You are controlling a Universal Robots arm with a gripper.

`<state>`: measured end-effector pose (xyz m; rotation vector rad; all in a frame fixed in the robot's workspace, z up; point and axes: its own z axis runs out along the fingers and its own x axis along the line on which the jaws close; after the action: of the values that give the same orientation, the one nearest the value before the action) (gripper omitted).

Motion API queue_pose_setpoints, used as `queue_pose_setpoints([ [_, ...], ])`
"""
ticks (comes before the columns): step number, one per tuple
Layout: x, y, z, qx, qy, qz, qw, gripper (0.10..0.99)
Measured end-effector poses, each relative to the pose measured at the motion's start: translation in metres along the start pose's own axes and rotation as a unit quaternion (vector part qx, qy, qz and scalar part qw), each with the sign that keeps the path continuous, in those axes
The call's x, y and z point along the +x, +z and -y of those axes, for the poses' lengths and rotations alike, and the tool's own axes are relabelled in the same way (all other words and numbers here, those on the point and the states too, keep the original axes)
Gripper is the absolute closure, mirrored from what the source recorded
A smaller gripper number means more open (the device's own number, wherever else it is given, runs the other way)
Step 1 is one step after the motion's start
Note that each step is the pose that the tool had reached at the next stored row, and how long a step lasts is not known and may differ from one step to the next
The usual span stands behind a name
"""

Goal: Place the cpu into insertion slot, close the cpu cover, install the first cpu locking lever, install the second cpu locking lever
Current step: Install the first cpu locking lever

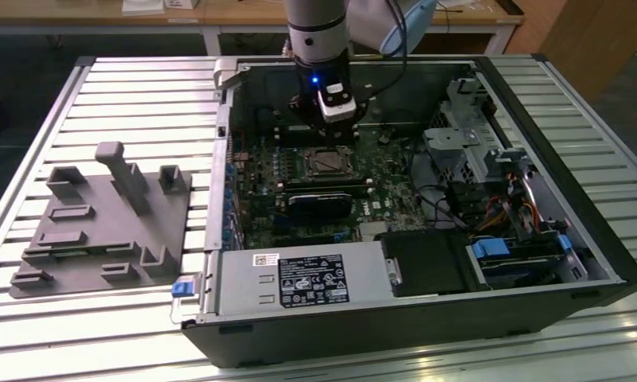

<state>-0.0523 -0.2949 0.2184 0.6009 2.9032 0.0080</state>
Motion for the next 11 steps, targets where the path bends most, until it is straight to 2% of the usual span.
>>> queue_pose_setpoints([
  [7,-0.0077,0.0012,0.018,0.0014,0.0,-0.003,1.0,0.98],
  [9,-0.0089,0.0013,0.0209,0.0016,0.0,-0.0032,1.0,0.98],
  [11,-0.0089,0.0014,0.0209,0.002,0.0,-0.0031,1.0,0.98],
])
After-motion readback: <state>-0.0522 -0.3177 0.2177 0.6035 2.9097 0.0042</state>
